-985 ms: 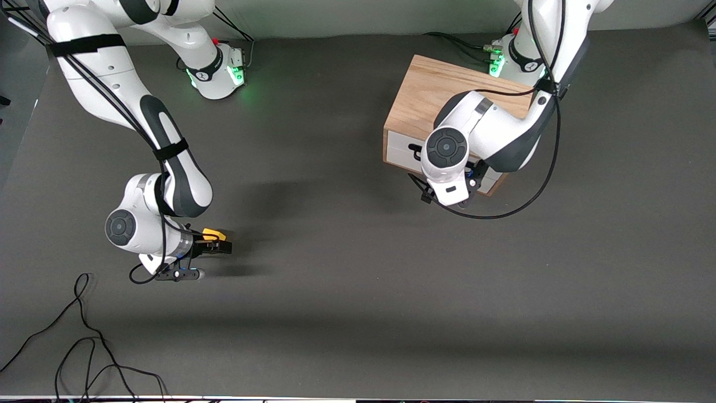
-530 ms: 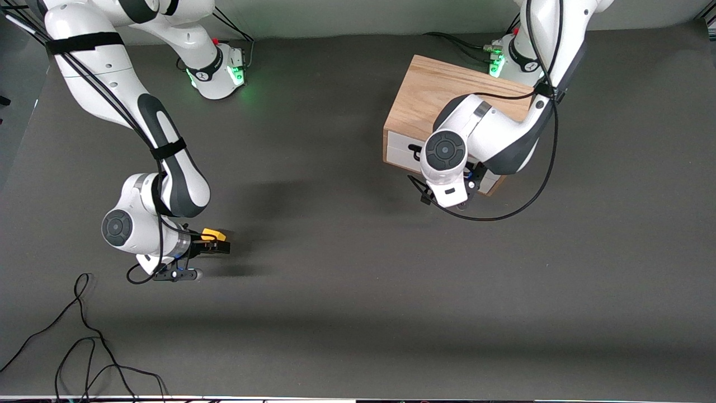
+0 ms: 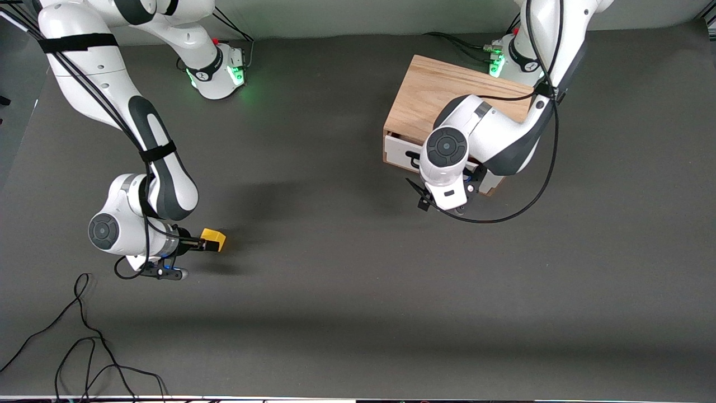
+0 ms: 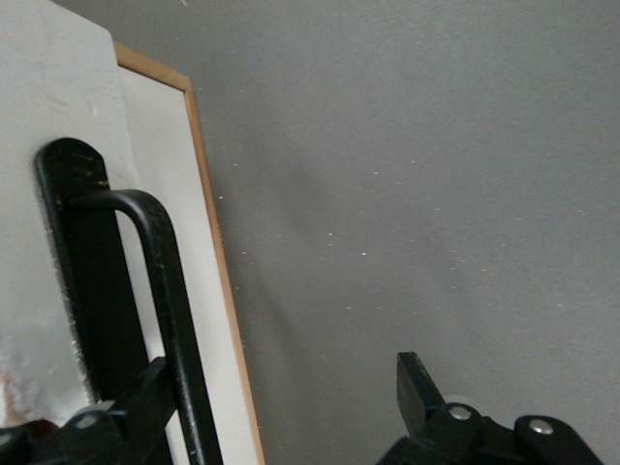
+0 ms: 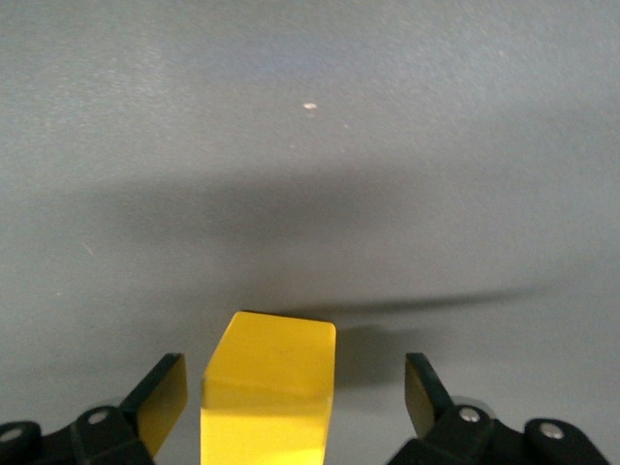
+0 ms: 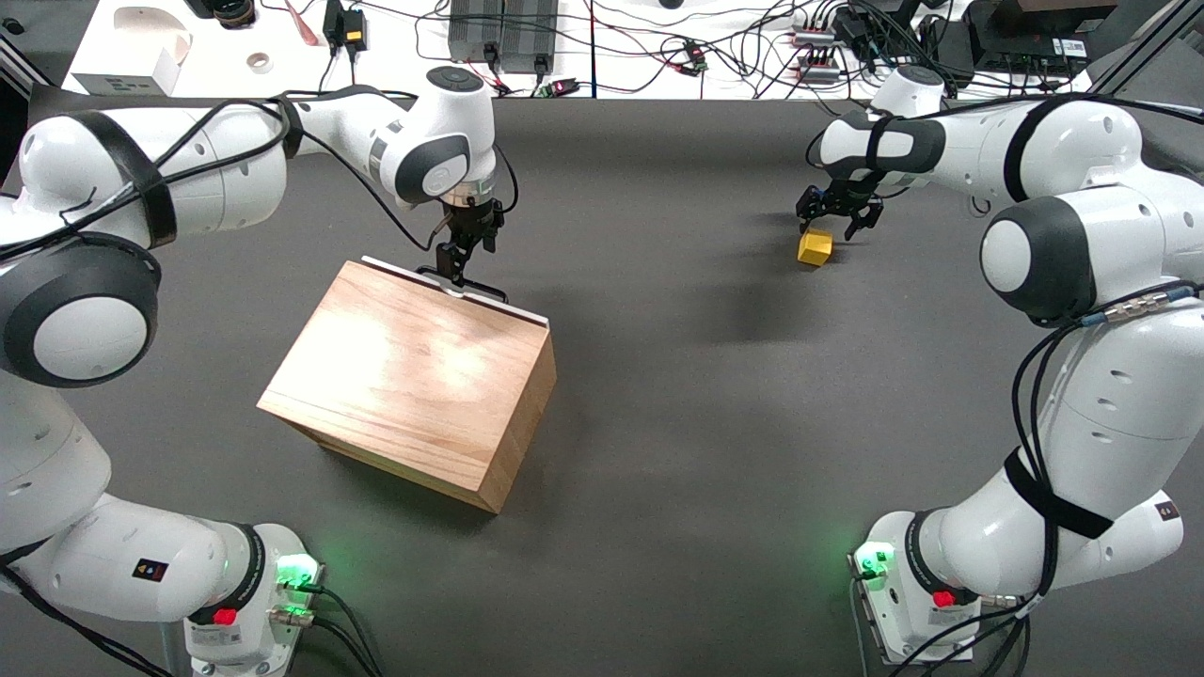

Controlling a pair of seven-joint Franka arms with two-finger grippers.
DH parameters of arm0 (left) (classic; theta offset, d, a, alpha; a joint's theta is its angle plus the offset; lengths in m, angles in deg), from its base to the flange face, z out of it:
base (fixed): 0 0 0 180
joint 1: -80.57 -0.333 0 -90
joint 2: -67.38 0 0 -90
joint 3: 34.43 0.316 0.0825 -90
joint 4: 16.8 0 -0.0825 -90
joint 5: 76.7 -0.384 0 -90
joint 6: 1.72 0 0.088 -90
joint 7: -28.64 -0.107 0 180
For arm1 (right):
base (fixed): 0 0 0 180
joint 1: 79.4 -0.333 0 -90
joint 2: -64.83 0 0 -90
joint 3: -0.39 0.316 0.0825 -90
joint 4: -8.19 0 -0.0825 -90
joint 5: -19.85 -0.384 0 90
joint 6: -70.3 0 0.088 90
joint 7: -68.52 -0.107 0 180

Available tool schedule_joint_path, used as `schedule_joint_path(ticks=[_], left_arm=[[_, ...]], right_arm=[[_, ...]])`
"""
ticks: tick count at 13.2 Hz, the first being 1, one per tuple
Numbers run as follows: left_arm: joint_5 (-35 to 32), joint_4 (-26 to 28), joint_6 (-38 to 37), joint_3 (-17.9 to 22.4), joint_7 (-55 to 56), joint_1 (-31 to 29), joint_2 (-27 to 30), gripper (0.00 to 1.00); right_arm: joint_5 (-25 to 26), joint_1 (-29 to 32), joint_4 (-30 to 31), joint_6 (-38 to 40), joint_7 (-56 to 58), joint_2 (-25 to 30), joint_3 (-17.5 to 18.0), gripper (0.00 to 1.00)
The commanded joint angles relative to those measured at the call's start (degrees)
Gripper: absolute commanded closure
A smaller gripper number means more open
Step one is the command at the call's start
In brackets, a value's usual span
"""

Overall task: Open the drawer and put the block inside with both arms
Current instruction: 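Close the right gripper on the cube while the left gripper pulls the drawer open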

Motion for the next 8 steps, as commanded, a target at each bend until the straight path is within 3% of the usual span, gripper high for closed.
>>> schedule_joint_path(ticks=[1, 4, 5, 6, 7, 8], left_arm=[[-1.64, -6.4, 0.76, 0.13, 1.04, 0.26, -4.86, 0.0], [-3.58, -12.2, 0.85, 0.13, 1.13, 0.44, -9.09, 0.0], [-3.58, -13.87, 0.85, 0.13, 1.04, 0.44, -10.23, 0.0], [-3.58, -15.28, 0.85, 0.13, 1.04, 0.44, -11.2, 0.0], [-3.58, -16.17, 0.93, 0.13, 0.95, 0.52, -11.55, 0.0], [-3.58, -17.04, 1.37, 0.13, 1.04, 0.52, -11.82, 0.0]], right_arm=[[0.24, -0.85, 0.5, 0.51, -3.24, 0.48, -0.02, 0.0], [0.59, -0.94, 0.41, 0.42, -2.45, -0.84, -0.11, 0.0], [0.59, -0.85, 0.41, 0.42, -2.19, -0.84, -0.11, 0.34], [0.59, -0.85, 0.32, 0.42, -2.27, -0.67, -0.11, 0.9], [0.59, -0.94, 0.23, 0.51, -2.45, -0.49, -0.02, 1.0], [0.59, -1.02, 0.15, 0.42, -2.88, -0.23, 0.15, 1.0]])
